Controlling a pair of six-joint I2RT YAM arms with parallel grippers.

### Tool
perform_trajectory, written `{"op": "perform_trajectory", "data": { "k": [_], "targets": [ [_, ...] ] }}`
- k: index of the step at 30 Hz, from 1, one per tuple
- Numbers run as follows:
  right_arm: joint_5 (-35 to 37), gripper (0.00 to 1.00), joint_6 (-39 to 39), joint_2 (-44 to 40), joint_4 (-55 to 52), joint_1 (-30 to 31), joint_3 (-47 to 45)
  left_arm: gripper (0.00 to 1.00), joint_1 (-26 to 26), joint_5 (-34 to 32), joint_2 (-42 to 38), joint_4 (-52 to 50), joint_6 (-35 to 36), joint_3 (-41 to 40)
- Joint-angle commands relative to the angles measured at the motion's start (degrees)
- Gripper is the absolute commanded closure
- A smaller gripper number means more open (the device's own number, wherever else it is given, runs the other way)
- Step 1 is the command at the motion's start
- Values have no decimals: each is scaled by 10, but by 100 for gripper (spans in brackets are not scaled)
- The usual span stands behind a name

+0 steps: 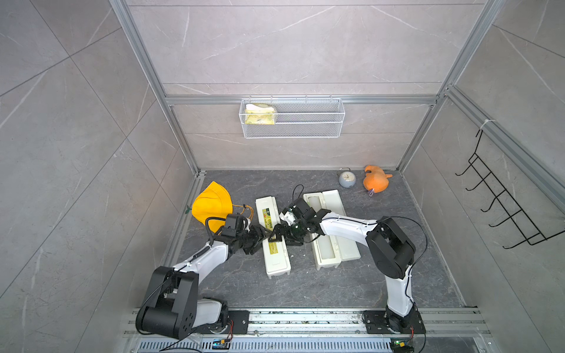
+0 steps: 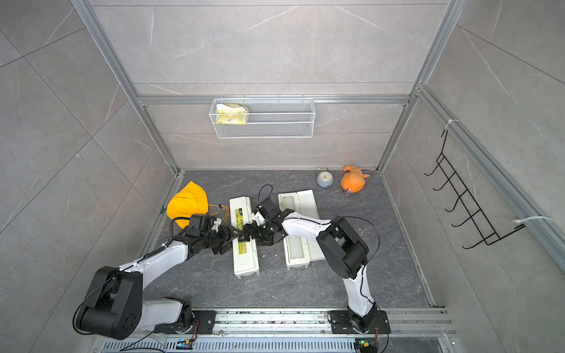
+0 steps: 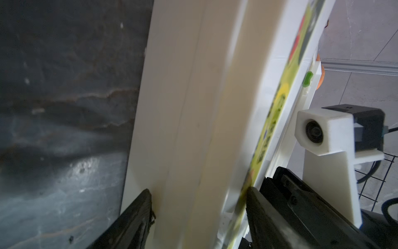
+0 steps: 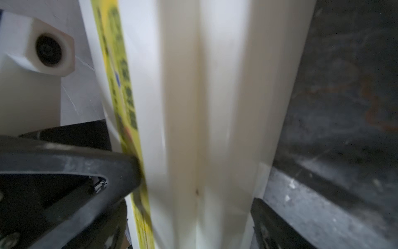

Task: Put plastic wrap rolls into dispensers
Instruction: Close the lid on the plastic wrap cutting box.

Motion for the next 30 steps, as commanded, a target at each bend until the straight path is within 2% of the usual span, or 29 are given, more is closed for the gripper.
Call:
{"op": "perform_trajectory", "data": {
  "k": [1, 7, 13, 18, 21, 26, 30],
  "targets": [
    [-40, 9, -18, 27, 44, -21, 65, 28, 11, 0, 50, -119, 62, 27],
    [-56, 10, -16, 86, 30, -45, 160, 29, 61, 17, 121, -129, 103, 108],
    [-66, 16, -3, 154, 20, -52, 246, 33, 65, 38, 197, -108, 106, 189],
    [-75, 21, 20, 191, 38, -56, 273, 36, 64, 37, 228, -110, 109, 217],
    [-72, 23, 26, 205, 40, -59, 281, 36, 65, 13, 240, -117, 118, 226],
    [-86, 26, 38, 220, 48, -59, 296, 36, 64, 10, 269, -80, 106, 236],
    [-93, 26, 60, 227, 65, -58, 286, 35, 52, -20, 289, -92, 115, 248]
  ]
}}
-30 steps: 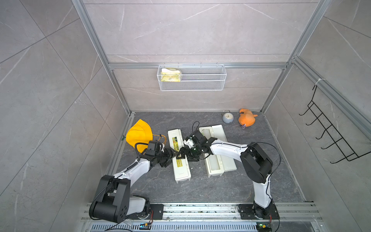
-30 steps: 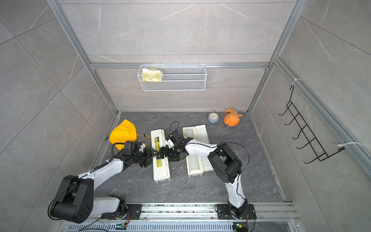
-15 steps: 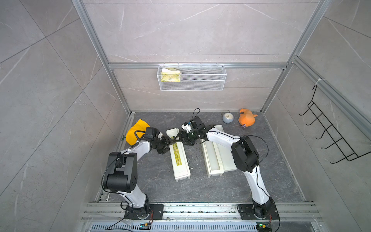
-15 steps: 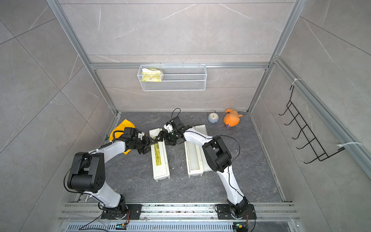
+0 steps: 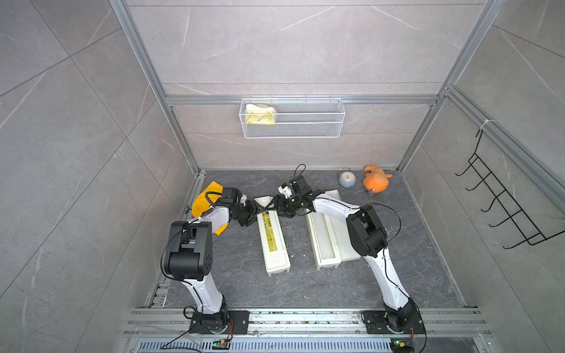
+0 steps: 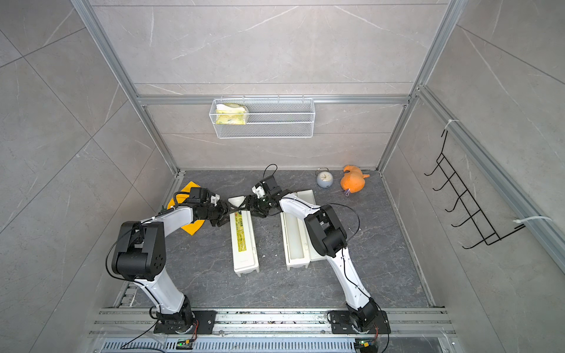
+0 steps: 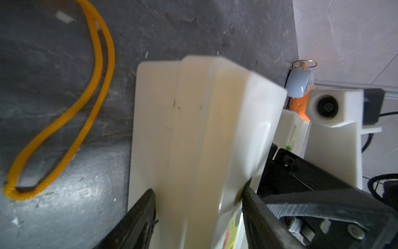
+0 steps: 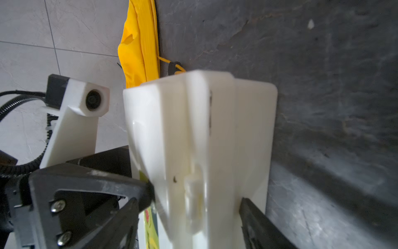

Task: Put plastic wrap rolls into dispensers
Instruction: Close the lid on the plastic wrap cutting box.

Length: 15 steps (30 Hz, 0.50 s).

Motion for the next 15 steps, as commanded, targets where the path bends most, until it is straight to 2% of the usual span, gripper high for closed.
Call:
{"op": "perform_trajectory", "data": {
  "k": [1, 8, 11, 15],
  "targets": [
    [-45, 26, 27, 18, 41, 24, 1, 35, -30, -52, 48, -39, 7, -8],
    [-42, 28, 49, 5, 67, 27, -23, 40, -51, -52, 52, -33, -10, -20],
    [13, 28, -1, -19, -5, 27, -23, 44, -51, -53, 49, -28, -17, -44],
    [101, 21, -76, -69, -87, 28, -35, 44, -52, -46, 33, -1, -34, -78]
  ]
}}
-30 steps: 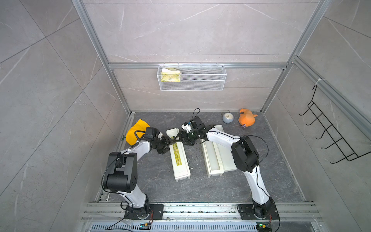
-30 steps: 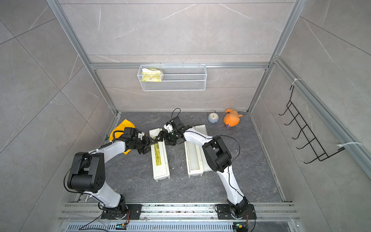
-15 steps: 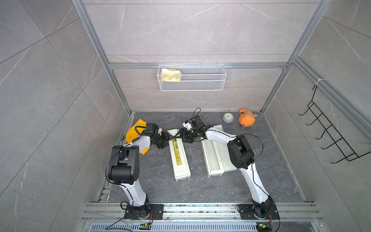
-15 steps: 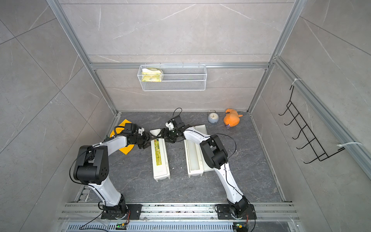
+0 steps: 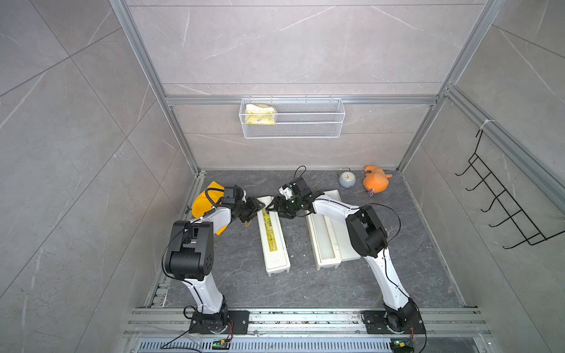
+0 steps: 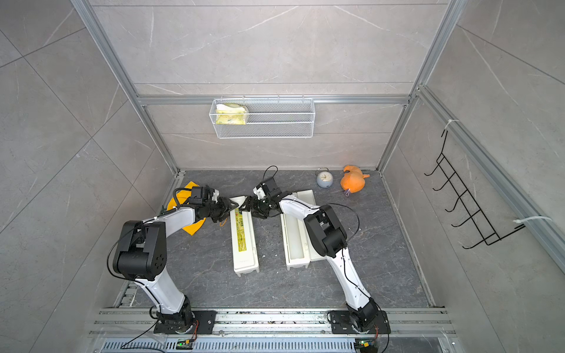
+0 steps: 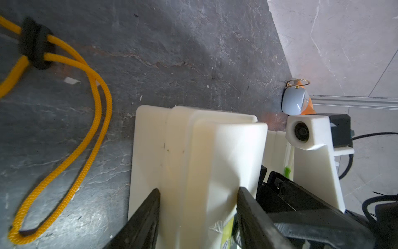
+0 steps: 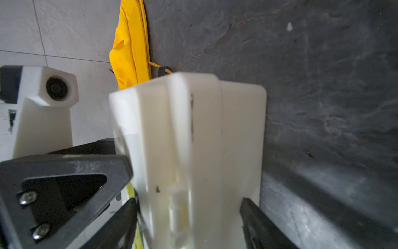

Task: Put plastic wrap rolls into dispensers
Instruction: Close the lid on the plastic wrap cutting box, then open the lid of the plastic wrap cutting box.

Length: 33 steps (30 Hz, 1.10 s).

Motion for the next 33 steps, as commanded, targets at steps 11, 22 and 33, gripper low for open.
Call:
{"op": "perform_trajectory", "data": {
  "k": [11, 22, 33],
  "targets": [
    [263, 0, -167, -165, -241, 57, -36, 30, -28, -19, -77, -146, 4, -81],
    [342, 0, -115, -149, -281, 119, 1, 32, 38, -29, -256, -197, 8, -178],
    [415, 0, -78, -53, -359, 154, 116, 34, 37, 26, -273, -104, -32, -258]
  ]
}}
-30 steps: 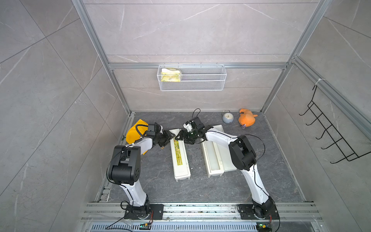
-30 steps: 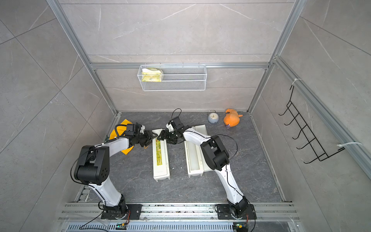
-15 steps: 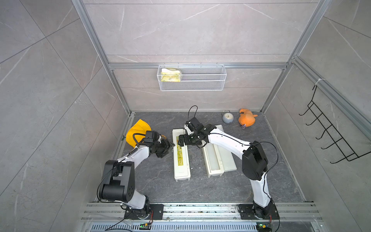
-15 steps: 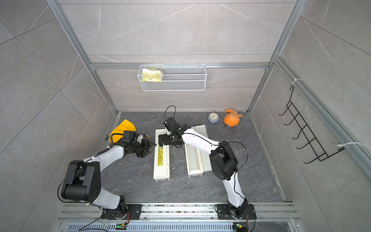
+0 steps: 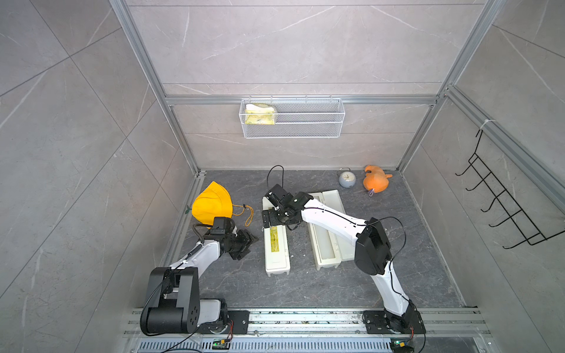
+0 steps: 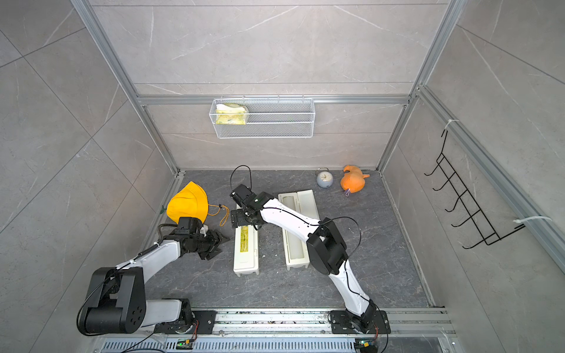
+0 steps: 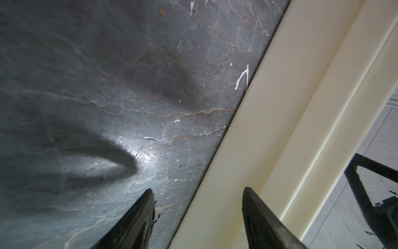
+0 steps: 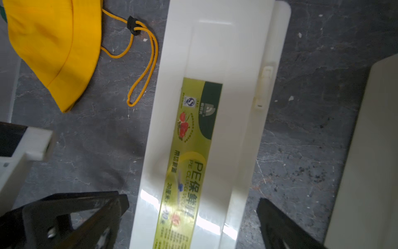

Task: Put plastic wrap rolls into dispensers
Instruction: Open the lid of the plastic wrap cutting box.

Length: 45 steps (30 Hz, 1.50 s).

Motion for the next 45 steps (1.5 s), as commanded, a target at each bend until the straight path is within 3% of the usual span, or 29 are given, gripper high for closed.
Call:
{"op": "perform_trajectory", "data": {
  "k": [1, 12, 23, 35, 45],
  "targets": [
    [31, 0, 26, 27, -39, 12, 28, 34, -2, 23, -23, 25, -7, -4],
    [88, 0, 35, 138, -182, 27, 177, 34, -2, 33, -35, 39, -10, -21],
    [2, 0, 42, 71, -73, 29, 109, 33, -12, 104, -37, 52, 2, -16],
    [-72, 0, 60, 27, 2, 18, 44, 32, -36, 113, -11, 73, -2, -7],
    [-30, 0, 13, 37, -70, 19, 83, 25, -71, 116, 2, 75, 3, 45]
  ]
}}
